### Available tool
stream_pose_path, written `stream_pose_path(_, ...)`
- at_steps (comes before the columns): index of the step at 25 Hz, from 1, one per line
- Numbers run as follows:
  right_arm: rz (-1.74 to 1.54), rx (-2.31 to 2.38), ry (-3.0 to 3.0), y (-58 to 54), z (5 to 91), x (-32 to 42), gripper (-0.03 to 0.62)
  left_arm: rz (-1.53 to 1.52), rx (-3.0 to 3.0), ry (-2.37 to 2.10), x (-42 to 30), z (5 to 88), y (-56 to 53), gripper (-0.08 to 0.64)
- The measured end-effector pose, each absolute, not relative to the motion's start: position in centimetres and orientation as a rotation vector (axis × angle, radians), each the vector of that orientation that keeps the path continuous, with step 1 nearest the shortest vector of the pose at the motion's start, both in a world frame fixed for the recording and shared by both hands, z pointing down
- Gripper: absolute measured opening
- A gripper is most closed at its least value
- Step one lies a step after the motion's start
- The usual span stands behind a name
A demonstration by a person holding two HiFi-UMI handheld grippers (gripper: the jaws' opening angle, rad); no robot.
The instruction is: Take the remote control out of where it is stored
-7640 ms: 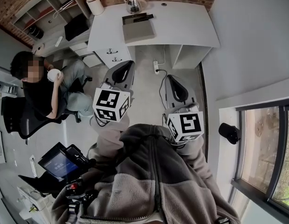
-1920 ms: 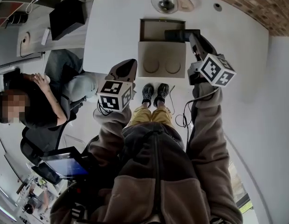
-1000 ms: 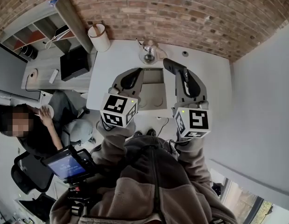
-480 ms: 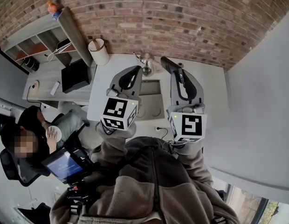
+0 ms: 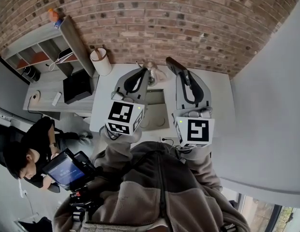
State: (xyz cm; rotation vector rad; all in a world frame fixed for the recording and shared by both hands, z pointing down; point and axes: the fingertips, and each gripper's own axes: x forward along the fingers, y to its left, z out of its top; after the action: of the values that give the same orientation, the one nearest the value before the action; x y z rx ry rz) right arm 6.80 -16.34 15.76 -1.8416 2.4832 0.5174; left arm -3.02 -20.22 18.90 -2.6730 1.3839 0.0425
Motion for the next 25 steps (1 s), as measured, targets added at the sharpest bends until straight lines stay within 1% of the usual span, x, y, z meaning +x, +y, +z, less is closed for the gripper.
stream_pose_path(10,0.515,-1.88,2.465,-15.9,15.7,8.2,0.078,0.027,-2.709,1.334,-1.1,19.2,-20.2,0.006)
stream_pose_path(25,0.513,-1.892,2.477,-16.3,16.4,8.1,0.078,0.006,-2.732,1.364,-1.4,20.3,-21.0,0.006)
